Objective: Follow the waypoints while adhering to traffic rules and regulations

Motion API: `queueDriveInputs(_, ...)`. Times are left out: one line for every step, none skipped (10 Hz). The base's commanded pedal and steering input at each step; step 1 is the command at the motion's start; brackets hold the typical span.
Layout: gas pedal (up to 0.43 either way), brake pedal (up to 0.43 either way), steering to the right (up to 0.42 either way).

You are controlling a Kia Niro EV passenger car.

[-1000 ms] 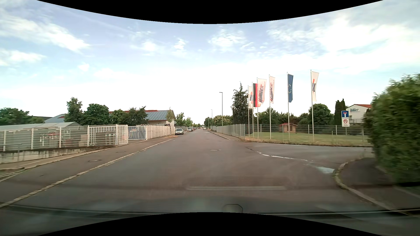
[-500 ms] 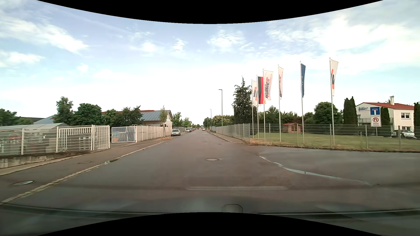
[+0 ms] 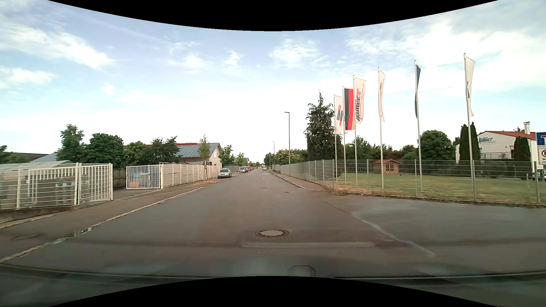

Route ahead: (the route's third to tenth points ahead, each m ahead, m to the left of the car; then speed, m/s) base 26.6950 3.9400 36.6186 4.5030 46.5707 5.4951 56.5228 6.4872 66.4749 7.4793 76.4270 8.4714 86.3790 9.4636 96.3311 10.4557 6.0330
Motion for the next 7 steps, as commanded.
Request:
queueDriveInputs(0.000, 0.134, -0.017)
queueDriveInputs(0.000, 0.134, -0.022)
queueDriveInputs(0.000, 0.134, -0.027)
queueDriveInputs(0.000, 0.140, -0.027)
queueDriveInputs(0.000, 0.140, -0.028)
queueDriveInputs(0.000, 0.134, -0.028)
queueDriveInputs(0.000, 0.134, -0.027)
